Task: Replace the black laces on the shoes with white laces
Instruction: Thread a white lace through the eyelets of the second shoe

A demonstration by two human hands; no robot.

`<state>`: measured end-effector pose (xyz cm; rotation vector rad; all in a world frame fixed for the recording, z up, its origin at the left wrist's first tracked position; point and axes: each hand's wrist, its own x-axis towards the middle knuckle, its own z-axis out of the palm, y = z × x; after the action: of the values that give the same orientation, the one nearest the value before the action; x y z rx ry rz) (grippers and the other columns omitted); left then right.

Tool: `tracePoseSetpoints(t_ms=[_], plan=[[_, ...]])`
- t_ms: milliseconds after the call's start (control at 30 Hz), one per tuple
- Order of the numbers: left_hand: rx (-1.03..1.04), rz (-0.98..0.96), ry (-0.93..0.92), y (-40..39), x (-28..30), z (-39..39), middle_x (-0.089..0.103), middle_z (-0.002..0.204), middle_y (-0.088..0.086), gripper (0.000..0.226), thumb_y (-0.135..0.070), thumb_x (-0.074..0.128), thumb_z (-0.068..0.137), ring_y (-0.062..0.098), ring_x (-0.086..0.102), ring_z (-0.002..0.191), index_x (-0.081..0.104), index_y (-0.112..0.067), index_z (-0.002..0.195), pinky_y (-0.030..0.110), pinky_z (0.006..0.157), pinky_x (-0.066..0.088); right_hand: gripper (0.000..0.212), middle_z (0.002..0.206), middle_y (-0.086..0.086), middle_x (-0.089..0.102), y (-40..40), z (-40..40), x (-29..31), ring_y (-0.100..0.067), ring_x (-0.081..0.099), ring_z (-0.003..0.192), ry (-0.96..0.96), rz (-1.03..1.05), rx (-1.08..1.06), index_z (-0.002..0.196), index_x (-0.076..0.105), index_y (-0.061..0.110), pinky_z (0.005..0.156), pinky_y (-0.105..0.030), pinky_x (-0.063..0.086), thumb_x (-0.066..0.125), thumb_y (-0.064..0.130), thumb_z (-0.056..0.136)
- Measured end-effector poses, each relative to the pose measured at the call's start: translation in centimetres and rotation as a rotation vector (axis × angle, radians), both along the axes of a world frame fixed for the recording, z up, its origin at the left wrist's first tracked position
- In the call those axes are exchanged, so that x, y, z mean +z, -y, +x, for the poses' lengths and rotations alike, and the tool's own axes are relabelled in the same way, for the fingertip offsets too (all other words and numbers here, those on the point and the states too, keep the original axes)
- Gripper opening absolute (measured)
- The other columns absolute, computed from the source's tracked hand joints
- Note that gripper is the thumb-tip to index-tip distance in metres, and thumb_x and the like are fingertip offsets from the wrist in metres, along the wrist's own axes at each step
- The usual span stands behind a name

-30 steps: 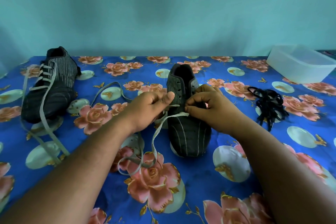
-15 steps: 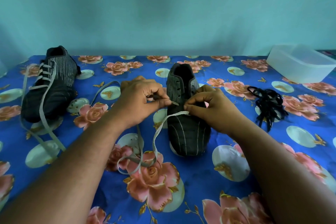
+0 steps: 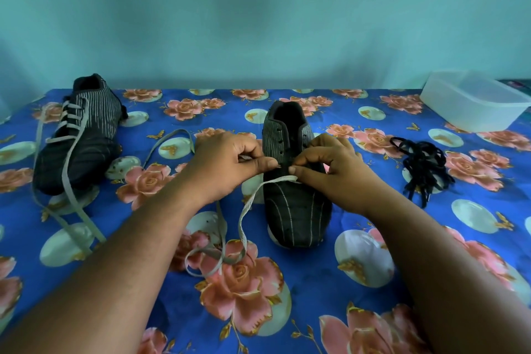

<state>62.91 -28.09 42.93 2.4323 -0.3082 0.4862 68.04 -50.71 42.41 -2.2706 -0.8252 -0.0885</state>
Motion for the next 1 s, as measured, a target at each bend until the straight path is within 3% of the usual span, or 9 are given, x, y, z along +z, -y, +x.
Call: tracePoseSetpoints(t_ms=[133,267,333,467,567,667,733,833,1000], plan=[[0.064,0.157,0.149,-1.0,0.1,-0.2,0.059,0.068,-0.024,0.027,-0.071,0.056,0.080,0.010,0.051,0.082,0.062,-0.046,0.071,0.049,0.083,0.036,0.007,0.102,0.016,0.049,0.2,-0.1,0.1,-0.014,0.036,0.112,0.045,-0.080,0.000,0.081,0.061,0.056,0.096,-0.039,0.025,0.063,0.053,0.087],[0.006,0.047,0.095,-1.6,-0.6,0.4,0.064,0.089,-0.030,0.023,-0.067,0.057,0.083,0.005,0.055,0.091,0.065,-0.049,0.095,0.057,0.088,0.043,0.007,0.100,0.020,0.046,0.1,0.0,0.0,-0.015,0.036,0.113,0.051,-0.098,-0.012,0.085,0.062,0.056,0.099,-0.040,0.027,0.057,0.053,0.084],[-0.001,0.008,0.068,-1.6,-0.9,0.5,0.064,0.092,-0.036,0.011,-0.057,0.066,0.086,-0.002,0.057,0.093,0.068,-0.049,0.094,0.047,0.094,0.044,0.010,0.101,0.019,0.046,0.2,0.0,0.0,-0.016,0.037,0.113,0.052,-0.071,-0.003,0.085,0.063,0.056,0.101,-0.044,0.029,0.065,0.046,0.090],[-0.069,-0.193,-0.097,-1.7,-1.3,0.7,0.068,0.081,-0.035,0.005,-0.016,0.073,0.093,-0.018,0.058,0.096,0.075,-0.018,0.089,0.001,0.094,0.031,0.016,0.104,0.013,0.050,0.2,0.0,0.0,-0.015,0.037,0.111,0.041,-0.046,0.007,0.085,0.064,0.054,0.102,-0.049,0.034,0.070,0.041,0.092],[-0.070,-0.304,-0.229,-1.6,-1.3,0.8,0.072,0.086,-0.030,0.015,-0.015,0.069,0.096,-0.012,0.058,0.113,0.072,-0.018,0.082,-0.007,0.093,0.024,0.019,0.100,0.015,0.050,-0.3,0.0,0.0,-0.013,0.036,0.109,-0.009,0.013,0.010,0.078,0.062,0.054,0.102,-0.050,0.037,0.070,0.043,0.090],[-0.001,-0.165,-0.188,-2.8,-1.1,0.8,0.073,0.096,-0.014,0.007,-0.027,0.073,0.094,0.002,0.061,0.112,0.074,-0.023,0.089,0.025,0.109,0.037,0.020,0.100,0.013,0.052,-0.3,0.0,-0.1,-0.014,0.036,0.110,-0.032,0.024,-0.001,0.075,0.061,0.055,0.102,-0.047,0.036,0.069,0.043,0.089],[0.076,-0.047,-0.159,-4.0,-0.9,0.7,0.072,0.099,-0.012,0.004,-0.035,0.073,0.093,0.009,0.063,0.109,0.074,-0.034,0.090,0.046,0.106,0.042,0.022,0.102,0.012,0.053,-0.3,-0.1,-0.1,-0.015,0.038,0.111,-0.016,0.017,-0.006,0.076,0.060,0.055,0.099,-0.044,0.034,0.070,0.042,0.090],[0.218,0.101,-0.170,-4.7,-0.5,0.2,0.064,0.124,-0.014,0.007,-0.032,0.069,0.096,0.015,0.045,0.132,0.073,-0.037,0.096,0.027,0.096,0.017,0.020,0.102,0.011,0.054,-0.1,-0.2,-0.2,-0.016,0.040,0.112,-0.012,0.038,-0.009,0.080,0.061,0.055,0.097,-0.041,0.033,0.071,0.041,0.089],[0.345,0.465,-0.165,-4.4,-1.3,0.5,0.049,0.138,-0.009,0.015,-0.032,0.058,0.101,0.020,0.029,0.135,0.069,-0.038,0.110,0.044,0.099,0.019,0.017,0.103,0.010,0.055,0.2,-0.1,-0.4,-0.015,0.042,0.114,-0.038,0.087,0.027,0.085,0.065,0.052,0.095,-0.034,0.035,0.071,0.037,0.089]])
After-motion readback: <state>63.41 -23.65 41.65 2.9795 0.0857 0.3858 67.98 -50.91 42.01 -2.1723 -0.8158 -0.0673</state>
